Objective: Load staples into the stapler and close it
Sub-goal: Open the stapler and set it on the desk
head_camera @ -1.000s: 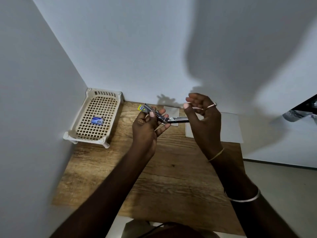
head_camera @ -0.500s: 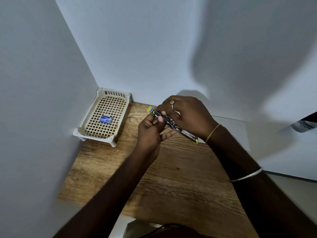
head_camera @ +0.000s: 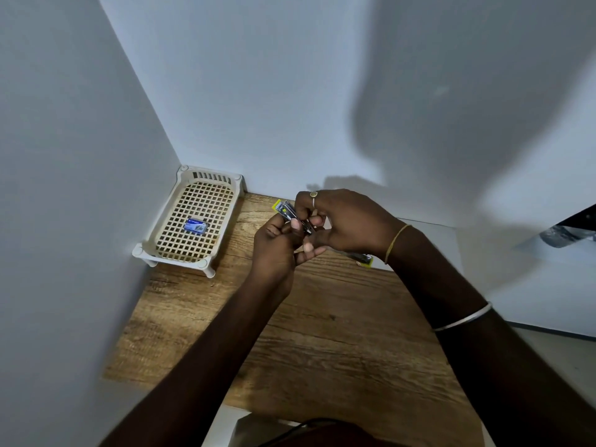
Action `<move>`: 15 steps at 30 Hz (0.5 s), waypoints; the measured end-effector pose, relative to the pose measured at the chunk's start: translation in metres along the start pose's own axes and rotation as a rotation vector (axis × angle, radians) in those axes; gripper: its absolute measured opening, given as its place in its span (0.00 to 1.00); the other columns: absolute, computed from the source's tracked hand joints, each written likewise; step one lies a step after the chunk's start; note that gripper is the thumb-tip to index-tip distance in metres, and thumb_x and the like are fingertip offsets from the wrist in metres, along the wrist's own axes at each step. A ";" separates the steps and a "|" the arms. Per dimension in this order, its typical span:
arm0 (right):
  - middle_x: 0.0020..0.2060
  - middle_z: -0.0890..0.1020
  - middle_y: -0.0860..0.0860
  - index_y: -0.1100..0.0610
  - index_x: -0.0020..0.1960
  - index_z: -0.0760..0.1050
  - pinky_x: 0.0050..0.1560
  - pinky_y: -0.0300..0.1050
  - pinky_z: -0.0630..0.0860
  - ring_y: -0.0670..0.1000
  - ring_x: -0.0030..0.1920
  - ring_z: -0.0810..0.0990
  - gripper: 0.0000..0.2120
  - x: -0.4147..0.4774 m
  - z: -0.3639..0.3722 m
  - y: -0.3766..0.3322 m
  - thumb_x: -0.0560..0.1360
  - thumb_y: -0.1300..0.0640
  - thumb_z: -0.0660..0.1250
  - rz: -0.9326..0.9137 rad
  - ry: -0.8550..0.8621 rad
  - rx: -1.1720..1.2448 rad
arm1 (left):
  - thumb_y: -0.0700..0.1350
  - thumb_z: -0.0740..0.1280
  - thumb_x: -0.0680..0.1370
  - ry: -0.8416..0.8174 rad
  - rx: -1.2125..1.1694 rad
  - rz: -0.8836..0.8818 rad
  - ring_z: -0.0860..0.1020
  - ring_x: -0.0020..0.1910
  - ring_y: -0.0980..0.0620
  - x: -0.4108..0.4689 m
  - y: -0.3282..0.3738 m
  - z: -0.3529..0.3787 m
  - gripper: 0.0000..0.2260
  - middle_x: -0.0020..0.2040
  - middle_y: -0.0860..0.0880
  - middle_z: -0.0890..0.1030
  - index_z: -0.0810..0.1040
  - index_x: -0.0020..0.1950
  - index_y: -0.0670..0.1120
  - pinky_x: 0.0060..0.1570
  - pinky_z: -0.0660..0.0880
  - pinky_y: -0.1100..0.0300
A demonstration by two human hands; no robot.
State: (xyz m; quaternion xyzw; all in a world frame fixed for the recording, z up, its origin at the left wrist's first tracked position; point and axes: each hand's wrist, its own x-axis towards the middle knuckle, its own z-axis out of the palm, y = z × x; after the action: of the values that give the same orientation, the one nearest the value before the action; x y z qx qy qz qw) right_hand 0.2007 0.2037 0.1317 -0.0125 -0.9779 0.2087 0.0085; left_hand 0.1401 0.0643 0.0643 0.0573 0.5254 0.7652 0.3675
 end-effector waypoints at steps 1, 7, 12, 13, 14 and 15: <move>0.35 0.77 0.46 0.48 0.46 0.69 0.35 0.45 0.71 0.43 0.37 0.74 0.16 0.000 0.001 0.000 0.66 0.48 0.74 -0.001 -0.005 0.012 | 0.36 0.63 0.84 -0.001 0.009 -0.007 0.87 0.42 0.49 0.000 0.000 0.001 0.08 0.44 0.48 0.88 0.81 0.51 0.44 0.38 0.84 0.53; 0.35 0.79 0.48 0.51 0.44 0.71 0.38 0.46 0.74 0.47 0.37 0.77 0.15 -0.003 0.007 0.001 0.67 0.50 0.76 0.012 0.016 0.098 | 0.34 0.62 0.83 0.022 0.006 -0.052 0.87 0.40 0.50 -0.003 -0.003 0.005 0.12 0.42 0.49 0.88 0.83 0.47 0.46 0.36 0.83 0.55; 0.39 0.77 0.45 0.49 0.45 0.72 0.39 0.48 0.76 0.47 0.40 0.78 0.09 -0.012 0.019 0.004 0.72 0.50 0.72 0.003 0.211 0.073 | 0.30 0.62 0.81 0.046 -0.021 -0.084 0.87 0.41 0.48 -0.001 -0.001 0.005 0.13 0.43 0.45 0.88 0.82 0.46 0.43 0.36 0.84 0.53; 0.40 0.78 0.45 0.49 0.44 0.72 0.40 0.49 0.77 0.47 0.41 0.79 0.08 -0.014 0.021 0.005 0.74 0.50 0.71 0.014 0.250 0.080 | 0.29 0.62 0.80 0.064 -0.026 -0.088 0.86 0.41 0.47 0.000 -0.001 0.004 0.13 0.43 0.45 0.87 0.81 0.46 0.43 0.37 0.85 0.52; 0.40 0.79 0.45 0.50 0.45 0.73 0.40 0.50 0.78 0.46 0.40 0.79 0.07 -0.016 0.023 0.007 0.75 0.49 0.70 0.027 0.282 0.088 | 0.30 0.62 0.81 0.083 -0.030 -0.087 0.86 0.42 0.47 0.002 -0.001 0.003 0.12 0.42 0.45 0.86 0.81 0.46 0.43 0.37 0.85 0.51; 0.41 0.81 0.45 0.50 0.45 0.75 0.40 0.49 0.78 0.45 0.40 0.80 0.07 -0.018 0.025 0.008 0.76 0.49 0.70 0.040 0.307 0.092 | 0.33 0.63 0.83 0.098 -0.031 -0.078 0.85 0.42 0.47 0.003 -0.001 0.002 0.10 0.42 0.45 0.86 0.80 0.47 0.43 0.38 0.85 0.51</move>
State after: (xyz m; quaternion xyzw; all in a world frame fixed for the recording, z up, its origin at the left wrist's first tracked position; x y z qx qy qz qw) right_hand 0.2184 0.2005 0.1057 -0.0632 -0.9540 0.2491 0.1544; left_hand 0.1391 0.0680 0.0632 -0.0064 0.5326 0.7604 0.3716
